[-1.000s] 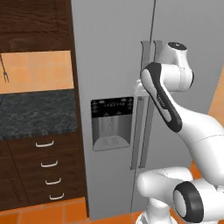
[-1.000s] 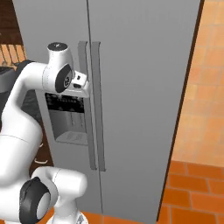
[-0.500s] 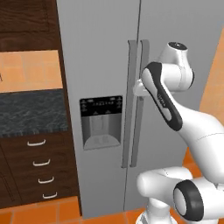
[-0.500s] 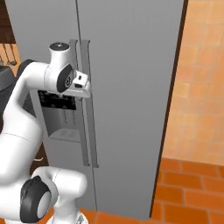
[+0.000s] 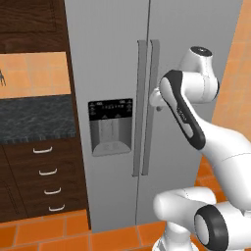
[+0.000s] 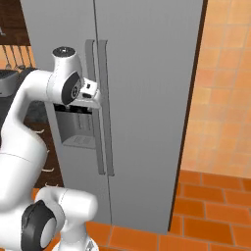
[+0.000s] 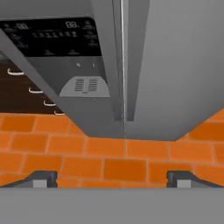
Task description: Take the strawberry from the fridge and place it on top of the pancake, located on the dining counter.
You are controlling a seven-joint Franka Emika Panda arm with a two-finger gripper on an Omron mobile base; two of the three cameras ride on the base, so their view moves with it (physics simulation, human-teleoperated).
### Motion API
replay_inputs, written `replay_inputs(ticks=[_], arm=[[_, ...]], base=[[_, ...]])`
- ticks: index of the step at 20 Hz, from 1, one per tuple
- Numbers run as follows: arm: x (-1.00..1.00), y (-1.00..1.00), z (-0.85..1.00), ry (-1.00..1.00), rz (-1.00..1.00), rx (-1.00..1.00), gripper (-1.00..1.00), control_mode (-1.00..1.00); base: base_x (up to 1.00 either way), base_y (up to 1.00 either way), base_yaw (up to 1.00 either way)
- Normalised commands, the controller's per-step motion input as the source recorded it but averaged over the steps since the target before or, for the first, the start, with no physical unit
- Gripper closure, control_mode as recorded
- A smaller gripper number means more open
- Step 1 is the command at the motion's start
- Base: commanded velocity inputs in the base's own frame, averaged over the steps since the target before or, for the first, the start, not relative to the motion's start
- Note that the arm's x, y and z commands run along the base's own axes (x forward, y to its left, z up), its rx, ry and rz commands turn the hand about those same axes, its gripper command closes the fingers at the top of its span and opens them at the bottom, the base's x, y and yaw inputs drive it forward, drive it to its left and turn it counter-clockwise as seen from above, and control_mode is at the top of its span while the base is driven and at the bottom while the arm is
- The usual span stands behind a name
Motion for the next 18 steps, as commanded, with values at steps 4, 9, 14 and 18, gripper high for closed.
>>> replay_inputs(ticks=[4,9,14,18], arm=[[0.75,-0.17,-0.18,-0.21,-0.08,-0.02,-1.0,-1.0],[0.95,-0.4,-0.19,-0.19,0.06,0.05,-1.0,-1.0],[0.67,-0.15,-0.01,-0.13,0.06,0.03,-1.0,-1.0],[0.34,0.35,0.13,-0.18,-0.03,-0.1,-1.0,-1.0]], base=[[0.0,0.0,0.0],[0.0,0.0,0.0],[0.0,0.0,0.0],[0.0,0.0,0.0]])
